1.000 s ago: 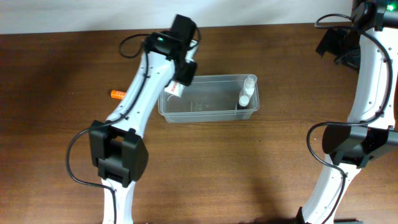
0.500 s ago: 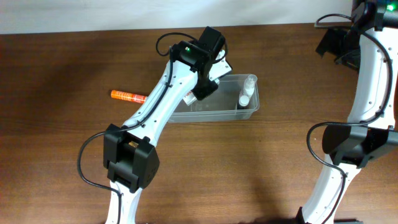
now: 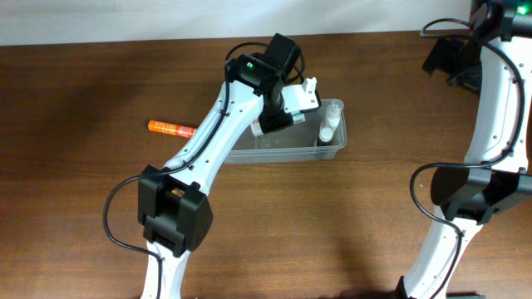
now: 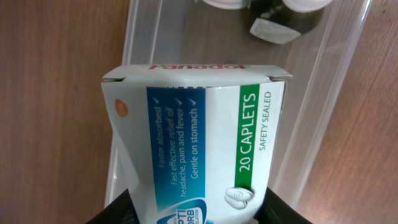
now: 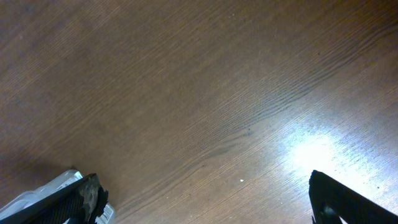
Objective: Pack container
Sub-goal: 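Carry the Panadol box over the container and lower it inside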
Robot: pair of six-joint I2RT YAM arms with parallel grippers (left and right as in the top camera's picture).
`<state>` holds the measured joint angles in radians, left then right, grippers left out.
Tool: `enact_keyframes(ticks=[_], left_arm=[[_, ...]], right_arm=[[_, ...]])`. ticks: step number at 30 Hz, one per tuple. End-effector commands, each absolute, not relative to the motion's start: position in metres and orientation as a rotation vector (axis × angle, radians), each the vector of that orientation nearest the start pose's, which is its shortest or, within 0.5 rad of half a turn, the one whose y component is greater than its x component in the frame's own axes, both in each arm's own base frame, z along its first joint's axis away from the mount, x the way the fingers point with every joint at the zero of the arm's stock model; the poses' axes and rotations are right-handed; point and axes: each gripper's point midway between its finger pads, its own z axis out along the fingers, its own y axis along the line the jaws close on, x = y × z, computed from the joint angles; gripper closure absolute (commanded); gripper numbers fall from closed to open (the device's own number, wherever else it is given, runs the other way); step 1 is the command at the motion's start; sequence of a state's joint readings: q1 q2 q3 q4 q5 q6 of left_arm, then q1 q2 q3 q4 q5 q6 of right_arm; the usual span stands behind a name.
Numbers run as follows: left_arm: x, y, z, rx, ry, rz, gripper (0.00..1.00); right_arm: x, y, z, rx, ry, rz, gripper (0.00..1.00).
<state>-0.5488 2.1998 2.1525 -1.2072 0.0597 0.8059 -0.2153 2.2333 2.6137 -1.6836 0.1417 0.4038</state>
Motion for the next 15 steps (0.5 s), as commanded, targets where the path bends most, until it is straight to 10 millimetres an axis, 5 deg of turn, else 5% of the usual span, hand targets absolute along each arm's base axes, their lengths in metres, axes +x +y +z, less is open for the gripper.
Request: enact_keyframes(ticks=[1,10,15], left_arm=[[0.428,-0.280,0.134,1.839,2.110,-0.056,0.55],[0.429,-0.291,0.087,1.959,2.082,-0.092,0.55],[0.429,-0.301,0.077,1.975,2.064,-0.095,0.55]], right_arm=[[0.435,-0.123,0.244,0.890,2.685,-0.178,0.02],[0.435,-0.123,0.244,0.890,2.684,-0.178,0.02],[0.435,-0.123,0.244,0.890,2.684,-0.178,0.01]])
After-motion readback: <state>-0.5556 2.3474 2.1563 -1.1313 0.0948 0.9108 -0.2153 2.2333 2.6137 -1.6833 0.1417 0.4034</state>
